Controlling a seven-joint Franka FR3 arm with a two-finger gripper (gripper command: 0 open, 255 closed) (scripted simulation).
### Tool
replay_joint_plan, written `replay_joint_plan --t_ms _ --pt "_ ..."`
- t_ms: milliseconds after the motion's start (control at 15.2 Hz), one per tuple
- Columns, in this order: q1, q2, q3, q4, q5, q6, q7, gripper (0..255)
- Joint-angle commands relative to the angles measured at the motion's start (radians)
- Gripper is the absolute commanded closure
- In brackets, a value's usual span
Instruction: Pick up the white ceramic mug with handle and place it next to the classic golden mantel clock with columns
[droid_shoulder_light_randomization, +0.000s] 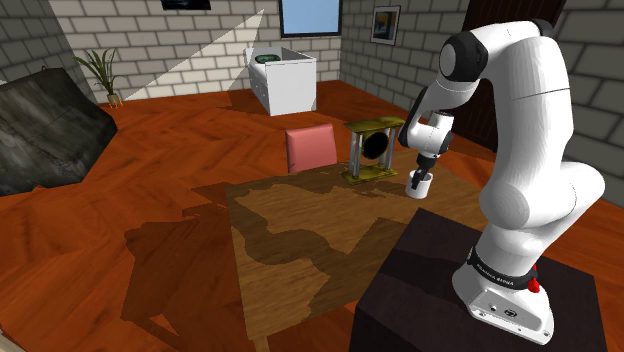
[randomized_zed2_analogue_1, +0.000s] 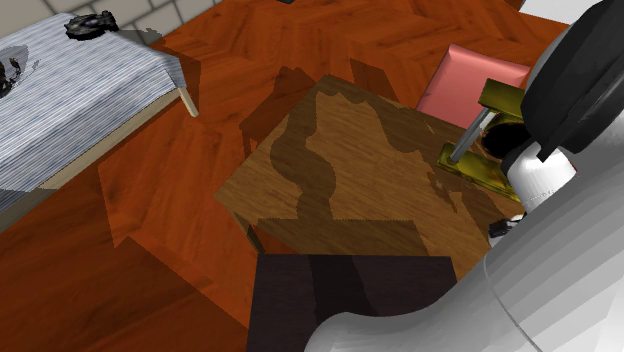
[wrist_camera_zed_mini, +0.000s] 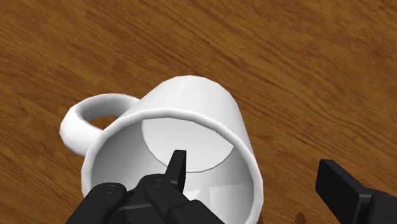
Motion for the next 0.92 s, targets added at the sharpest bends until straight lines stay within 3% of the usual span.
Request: replay_joint_plan --t_ms 0,66,330,858 --pt "0.0 0.0 0.0 0.0 0.0 0.0 0.0 0" --pt "0.0 0.0 0.0 0.0 0.0 0.0 0.0 0" --pt "0.076 -0.129 -0.103 -0.048 -0.11 -0.079 0.081 0" --pt "0.075 -0.129 -0.102 -0.048 -0.111 -0.079 0.082 0"
